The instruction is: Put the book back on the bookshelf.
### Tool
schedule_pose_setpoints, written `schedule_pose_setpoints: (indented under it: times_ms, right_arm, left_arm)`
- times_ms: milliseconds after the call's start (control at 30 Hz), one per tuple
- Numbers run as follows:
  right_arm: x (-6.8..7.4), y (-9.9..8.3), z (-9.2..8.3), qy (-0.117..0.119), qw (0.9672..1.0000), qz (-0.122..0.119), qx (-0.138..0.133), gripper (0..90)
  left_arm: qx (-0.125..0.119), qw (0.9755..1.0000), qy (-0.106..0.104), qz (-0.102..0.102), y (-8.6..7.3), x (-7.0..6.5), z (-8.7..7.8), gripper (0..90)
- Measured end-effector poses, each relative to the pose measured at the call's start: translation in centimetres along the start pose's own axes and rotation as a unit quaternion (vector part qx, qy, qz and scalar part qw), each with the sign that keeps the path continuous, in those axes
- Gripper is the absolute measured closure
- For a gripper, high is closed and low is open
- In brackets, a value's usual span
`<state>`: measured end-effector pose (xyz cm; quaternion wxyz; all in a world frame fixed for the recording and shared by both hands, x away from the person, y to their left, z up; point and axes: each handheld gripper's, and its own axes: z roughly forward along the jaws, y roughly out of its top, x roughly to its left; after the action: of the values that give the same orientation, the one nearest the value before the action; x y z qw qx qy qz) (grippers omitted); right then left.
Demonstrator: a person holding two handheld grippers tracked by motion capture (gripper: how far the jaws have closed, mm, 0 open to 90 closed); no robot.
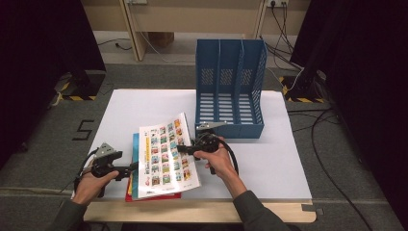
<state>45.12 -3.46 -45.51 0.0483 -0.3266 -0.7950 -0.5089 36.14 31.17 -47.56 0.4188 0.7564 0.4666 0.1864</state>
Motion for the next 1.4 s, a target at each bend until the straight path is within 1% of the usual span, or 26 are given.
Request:
schedule_pose_setpoints:
  times_ms: [67, 100, 167, 200, 267, 300, 333, 367, 467, 567, 633, 700, 733, 767, 833, 900, 967, 1000, 1067, 1133, 1167, 1267, 1300, 1367, 1400]
  right_arm:
    - [0.2, 0.3, 0.0, -0.004, 0.9999, -0.011, 0.005, 55.3]
    - [0.2, 0.4, 0.0, -0.004, 0.9999, -0.011, 0.006, 55.4]
    - [0.0, 0.6, 0.1, 0.005, 0.9999, 0.000, 0.016, 55.9]
    - [-0.1, 0.6, 0.2, 0.006, 0.9998, 0.005, 0.018, 56.0]
    - [0.0, 0.8, 0.2, 0.000, 0.9997, 0.006, 0.025, 55.8]
    - [0.0, 1.0, 0.2, 0.000, 0.9996, 0.013, 0.027, 55.6]
    - [0.0, 1.0, 0.2, 0.004, 0.9994, 0.022, 0.028, 52.5]
    - [-0.2, 1.2, 0.3, 0.011, 0.9990, 0.031, 0.030, 50.8]
    - [-0.4, 1.4, 0.5, 0.007, 0.9988, 0.038, 0.031, 50.0]
    - [-0.6, 1.5, 0.7, 0.006, 0.9986, 0.047, 0.024, 47.8]
    - [-0.6, 1.4, 1.4, 0.007, 0.9982, 0.056, 0.019, 46.8]
    - [-0.4, 1.5, 2.4, 0.002, 0.9981, 0.055, 0.027, 45.4]
    - [-0.3, 1.5, 2.7, -0.001, 0.9980, 0.057, 0.025, 46.5]
    - [-0.3, 1.6, 2.9, -0.005, 0.9982, 0.056, 0.017, 49.4]
    - [-0.3, 1.7, 2.9, -0.008, 0.9985, 0.053, 0.005, 55.6]
    - [-0.1, 1.7, 3.0, -0.013, 0.9988, 0.048, -0.004, 58.8]
    - [-0.1, 1.6, 2.9, -0.012, 0.9984, 0.052, -0.019, 62.9]
    - [-0.1, 1.6, 2.9, -0.010, 0.9979, 0.058, -0.026, 64.5]
    - [-0.1, 1.5, 2.8, -0.007, 0.9976, 0.060, -0.032, 64.9]
    - [0.0, 1.6, 2.7, -0.004, 0.9976, 0.058, -0.037, 65.3]
    - [0.0, 1.6, 2.7, -0.002, 0.9976, 0.057, -0.039, 65.5]
    - [0.2, 1.9, 2.4, 0.010, 0.9975, 0.050, -0.048, 66.1]
    - [0.3, 2.0, 2.3, 0.015, 0.9973, 0.048, -0.054, 66.4]
    - [0.5, 2.3, 1.9, 0.023, 0.9967, 0.043, -0.065, 67.0]
    - [0.6, 2.4, 1.8, 0.026, 0.9964, 0.041, -0.069, 67.2]
  left_arm:
    - [-0.001, 1.0000, 0.001, 0.000, 0.0, 0.0, 0.0, 14.6]
    - [-0.002, 1.0000, 0.002, 0.001, 0.0, -0.1, 0.0, 14.6]
    - [-0.002, 1.0000, 0.002, 0.001, 0.0, -0.1, 0.0, 14.7]
    - [-0.002, 1.0000, 0.001, 0.000, 0.0, -0.1, 0.0, 14.7]
    - [-0.002, 1.0000, 0.001, 0.000, 0.0, -0.1, 0.0, 14.9]
    - [-0.003, 1.0000, 0.002, 0.002, 0.0, -0.1, 0.0, 15.1]
    - [-0.003, 1.0000, 0.003, 0.004, 0.0, -0.2, 0.0, 15.3]
    - [-0.003, 0.9999, 0.005, 0.008, 0.0, -0.2, 0.0, 15.5]
    - [-0.005, 0.9999, 0.007, 0.012, 0.0, -0.2, -0.1, 16.1]
    - [-0.005, 0.9999, 0.008, 0.013, 0.0, -0.2, -0.1, 16.0]
    - [-0.004, 0.9999, 0.005, 0.012, 0.0, -0.3, -0.1, 16.1]
    - [-0.005, 0.9999, 0.006, 0.014, 0.0, -0.3, -0.1, 16.6]
    - [-0.005, 0.9999, 0.005, 0.014, 0.0, -0.3, -0.1, 16.6]
    - [-0.005, 0.9999, 0.005, 0.014, 0.0, -0.3, -0.1, 16.6]
    - [-0.005, 0.9999, 0.005, 0.016, 0.0, -0.3, -0.1, 16.6]
    - [-0.006, 0.9998, 0.007, 0.018, 0.0, -0.3, -0.1, 16.5]
    - [-0.006, 0.9998, 0.004, 0.016, 0.0, -0.3, -0.1, 16.5]
    - [-0.006, 0.9998, 0.004, 0.017, 0.0, -0.3, -0.1, 16.5]
    - [-0.009, 0.9998, 0.003, 0.017, 0.0, -0.1, -0.1, 16.1]
    - [-0.008, 0.9999, -0.008, 0.001, -0.2, 0.3, 0.0, 14.4]
    - [-0.011, 0.9999, -0.009, -0.008, -0.2, 0.5, 0.0, 14.4]
    - [-0.022, 0.9993, 0.008, -0.030, -0.4, 1.4, -0.1, 14.7]
    - [-0.026, 0.9987, 0.014, -0.041, -0.5, 1.8, -0.2, 14.8]
    - [-0.028, 0.9978, 0.024, -0.055, -0.6, 2.4, -0.2, 14.8]
    - [-0.027, 0.9974, 0.033, -0.058, -0.7, 2.8, -0.2, 14.8]
